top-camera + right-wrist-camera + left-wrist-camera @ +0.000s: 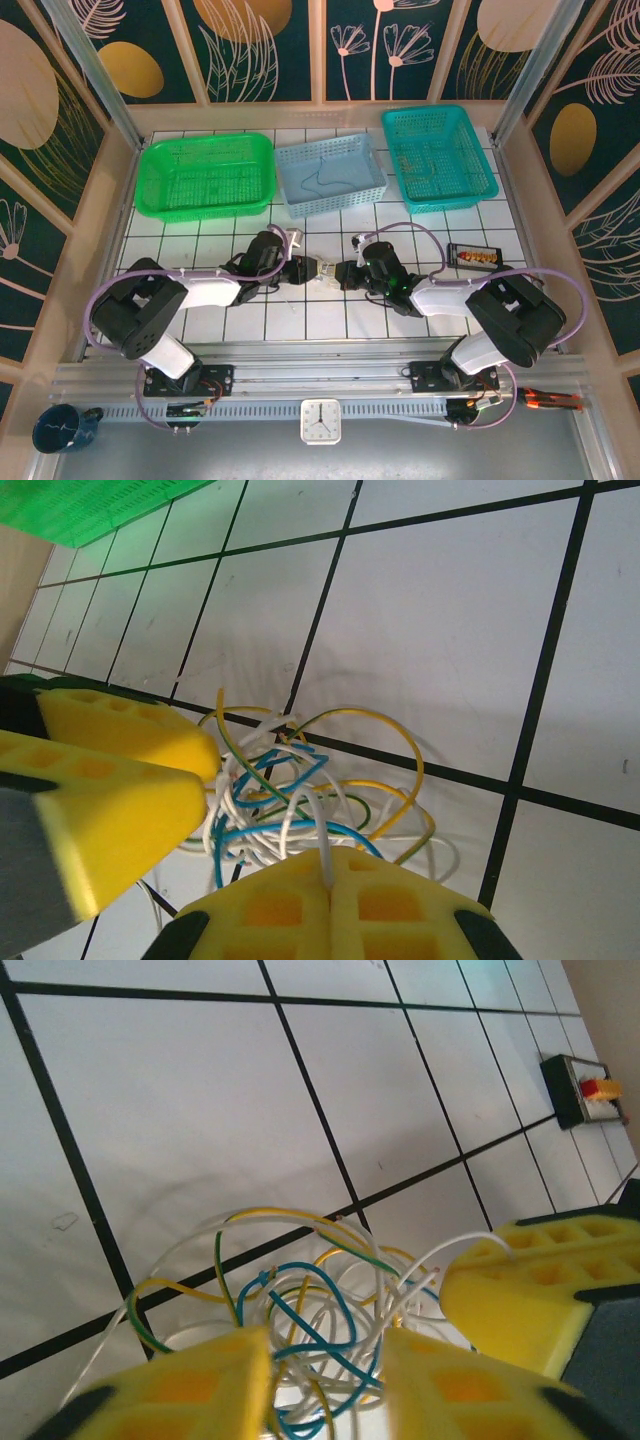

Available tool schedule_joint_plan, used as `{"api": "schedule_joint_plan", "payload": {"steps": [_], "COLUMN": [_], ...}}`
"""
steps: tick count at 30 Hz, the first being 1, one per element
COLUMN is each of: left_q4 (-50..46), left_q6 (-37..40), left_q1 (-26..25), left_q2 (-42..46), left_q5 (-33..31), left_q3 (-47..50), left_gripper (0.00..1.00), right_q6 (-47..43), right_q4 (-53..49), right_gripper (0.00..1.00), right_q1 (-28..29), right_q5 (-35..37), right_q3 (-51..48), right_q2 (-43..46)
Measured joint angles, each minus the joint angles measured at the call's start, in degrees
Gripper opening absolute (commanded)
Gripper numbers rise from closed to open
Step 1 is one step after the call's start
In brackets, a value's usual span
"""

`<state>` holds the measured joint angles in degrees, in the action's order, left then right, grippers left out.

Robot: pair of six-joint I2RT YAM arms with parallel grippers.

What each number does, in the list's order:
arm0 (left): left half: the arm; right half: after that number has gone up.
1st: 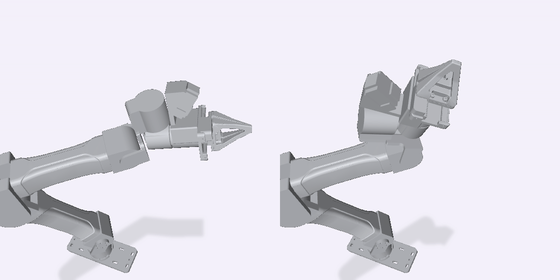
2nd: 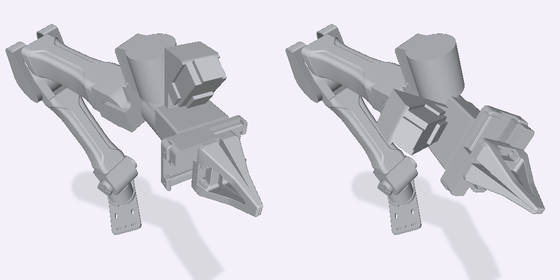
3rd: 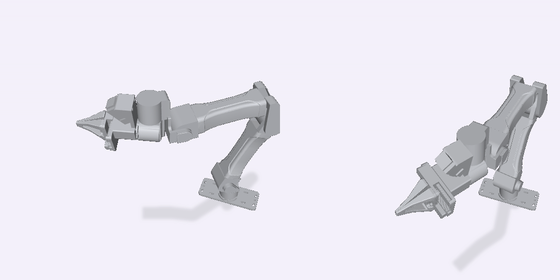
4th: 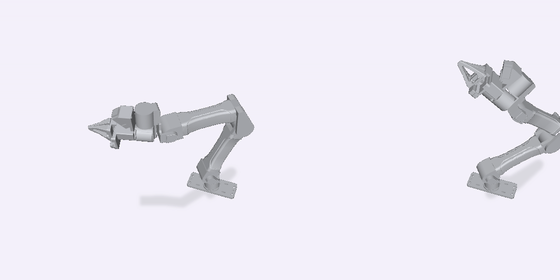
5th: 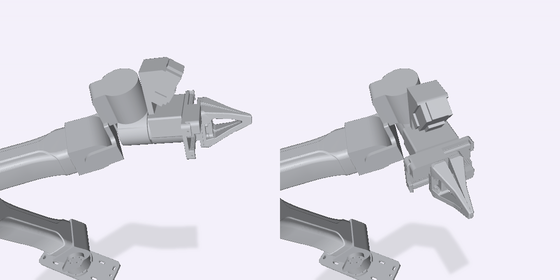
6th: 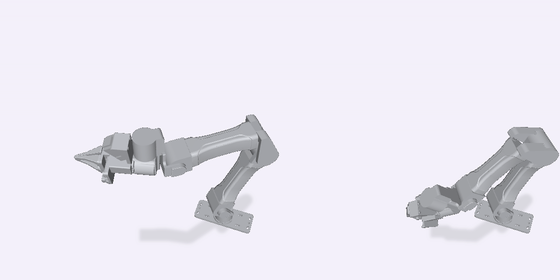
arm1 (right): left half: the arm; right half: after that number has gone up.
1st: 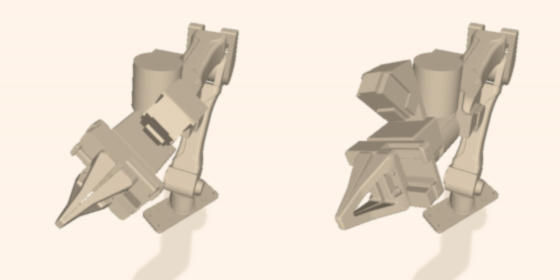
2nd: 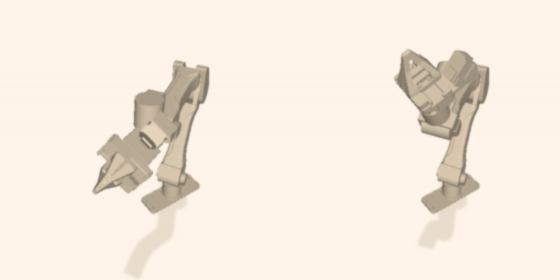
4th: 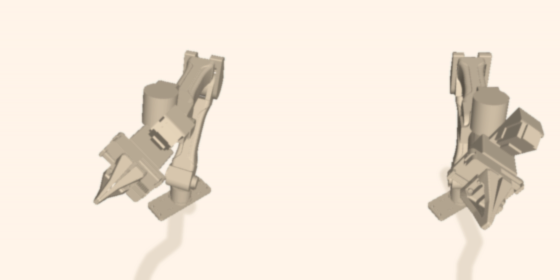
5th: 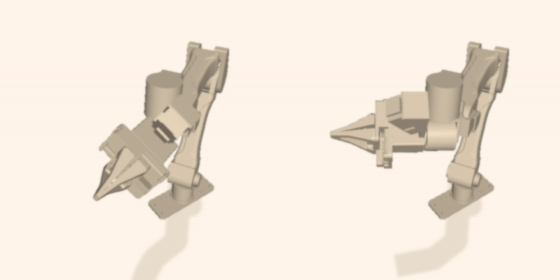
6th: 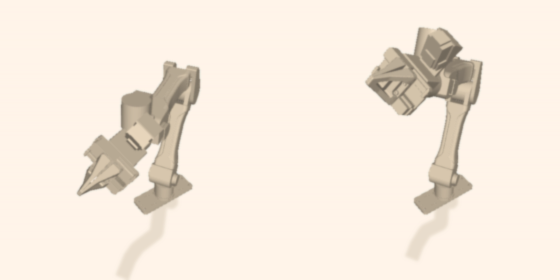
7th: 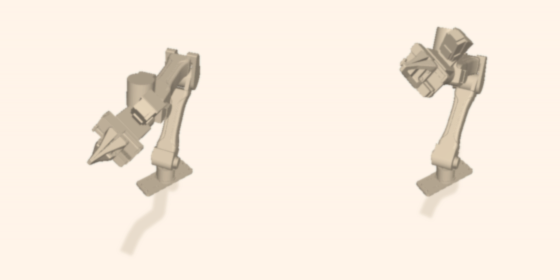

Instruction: Untangle the cables

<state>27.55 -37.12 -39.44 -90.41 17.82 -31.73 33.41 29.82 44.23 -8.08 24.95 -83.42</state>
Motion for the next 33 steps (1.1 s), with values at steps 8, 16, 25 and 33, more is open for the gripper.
{"api": "schedule_joint_plan", "payload": {"steps": [8,16,25,33], "left_q4": [0.98,0.96,0.85,0.11], "left_q6": [0.02,0.42,2.95,6.21], "left_q1": [0.0,0.0,0.0,-0.85], "left_q2": [-0.11,2.21,2.89,-0.44], "left_q5": [-0.33,-2.36,-1.84,-0.35], "left_q3": [0.0,0.0,-0.07,-2.36], "left_gripper": [0.0,0.3,0.48,0.53], "right_q6": [0.7,1.73,1.92,2.67], "right_q4": [0.35,0.37,0.48,1.7], "right_gripper": [0.0,0.0,0.0,0.0], "right_q1": [-2.27,-5.18,-5.27,-5.27], "right_q5": [-0.15,-1.05,-2.36,-2.99], "right_q3": [-2.34,-4.15,-4.15,-4.15], "right_q2": [2.64,7.67,7.3,4.81]}}
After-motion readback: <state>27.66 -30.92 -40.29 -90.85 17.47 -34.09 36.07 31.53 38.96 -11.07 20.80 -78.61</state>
